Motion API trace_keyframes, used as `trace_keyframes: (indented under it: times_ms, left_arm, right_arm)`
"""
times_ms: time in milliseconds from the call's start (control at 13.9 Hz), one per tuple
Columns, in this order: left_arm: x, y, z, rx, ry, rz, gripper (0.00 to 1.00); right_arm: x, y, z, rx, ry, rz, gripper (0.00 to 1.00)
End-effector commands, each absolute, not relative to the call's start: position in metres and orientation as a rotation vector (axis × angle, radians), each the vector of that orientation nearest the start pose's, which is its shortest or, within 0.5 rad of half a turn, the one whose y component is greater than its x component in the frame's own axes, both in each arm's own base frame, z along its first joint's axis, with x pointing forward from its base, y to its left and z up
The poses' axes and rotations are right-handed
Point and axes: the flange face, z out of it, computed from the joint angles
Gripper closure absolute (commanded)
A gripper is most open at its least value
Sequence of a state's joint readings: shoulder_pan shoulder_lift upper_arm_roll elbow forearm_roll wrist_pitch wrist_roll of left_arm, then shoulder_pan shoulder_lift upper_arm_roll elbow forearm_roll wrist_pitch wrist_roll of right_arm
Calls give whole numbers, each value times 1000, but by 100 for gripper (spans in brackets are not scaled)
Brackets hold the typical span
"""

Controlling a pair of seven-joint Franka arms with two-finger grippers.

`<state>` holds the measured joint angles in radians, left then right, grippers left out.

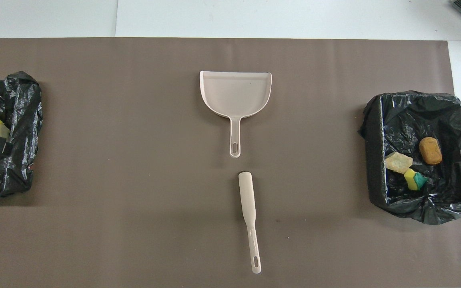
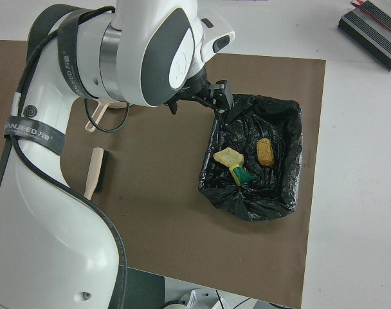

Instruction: Sweep and dump trash in bin

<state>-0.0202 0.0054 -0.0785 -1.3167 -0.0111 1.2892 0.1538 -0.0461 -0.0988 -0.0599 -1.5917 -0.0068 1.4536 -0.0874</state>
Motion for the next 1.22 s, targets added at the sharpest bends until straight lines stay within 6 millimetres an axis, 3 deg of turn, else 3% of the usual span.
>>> trace_keyframes:
  times_ms: [0, 648, 1151]
  left_arm:
    - [509, -54, 715, -3130, 405, 50, 0]
    - [507, -43, 715, -3139, 378, 79, 0]
    - [506, -47, 714, -3134, 389, 91, 0]
  right_arm:
    - [504, -59, 662, -3147, -13, 50, 0]
    - [496, -55, 658, -3153, -21, 71, 0]
    - [500, -54, 655, -3156, -25, 39, 0]
